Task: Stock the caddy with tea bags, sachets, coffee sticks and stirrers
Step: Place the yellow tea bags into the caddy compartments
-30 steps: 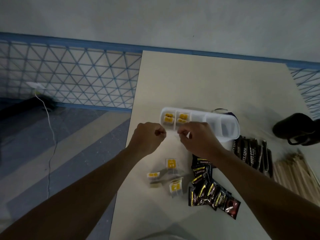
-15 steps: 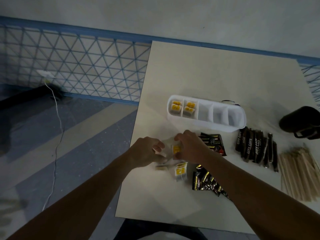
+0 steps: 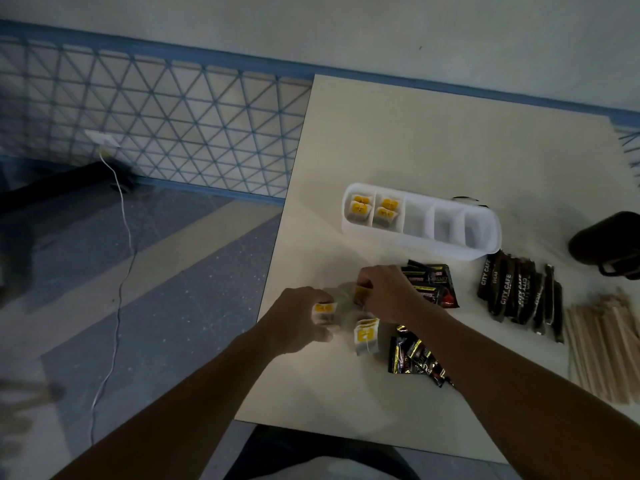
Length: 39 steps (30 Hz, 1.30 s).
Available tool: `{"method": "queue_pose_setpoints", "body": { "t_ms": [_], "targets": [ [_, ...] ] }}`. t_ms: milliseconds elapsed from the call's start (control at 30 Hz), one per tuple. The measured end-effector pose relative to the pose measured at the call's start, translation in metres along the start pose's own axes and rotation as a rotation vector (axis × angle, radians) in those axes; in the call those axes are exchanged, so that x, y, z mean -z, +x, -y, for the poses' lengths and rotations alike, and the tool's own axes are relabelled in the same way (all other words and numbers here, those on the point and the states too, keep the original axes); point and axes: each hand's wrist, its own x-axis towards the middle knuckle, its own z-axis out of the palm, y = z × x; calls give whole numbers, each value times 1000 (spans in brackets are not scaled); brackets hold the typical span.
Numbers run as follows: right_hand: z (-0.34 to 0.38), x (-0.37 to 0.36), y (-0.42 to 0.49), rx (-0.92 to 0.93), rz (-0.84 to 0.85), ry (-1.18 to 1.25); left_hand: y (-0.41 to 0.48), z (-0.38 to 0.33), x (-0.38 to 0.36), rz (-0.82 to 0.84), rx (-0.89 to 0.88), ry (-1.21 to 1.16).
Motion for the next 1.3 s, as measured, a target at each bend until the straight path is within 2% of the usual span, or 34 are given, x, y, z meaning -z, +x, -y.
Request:
{"method": "queue_pose_setpoints", "body": {
  "t_ms": [133,267,567,733,867,1000,1300],
  "targets": [
    [1,5,-2,38,-55,33,4,3,-9,-132,-21,37],
    [0,17,-12,92,-43,17,11,6,-13,-182,11,31],
    [10,30,-43,172,105,-26,18,4,-16,-184,69,-2],
    [4,22,-50,106,209,-41,19,3,-16,-193,61,11],
    [-2,10,-53,175,167,-119,19,2,-17,-202,39,15],
    [1,4,-52,144,106,-83,20,2,-16,-197,28,0],
    [0,14,-42,162,83,-66,28,-4,0,-192,-14,-17]
  ]
}}
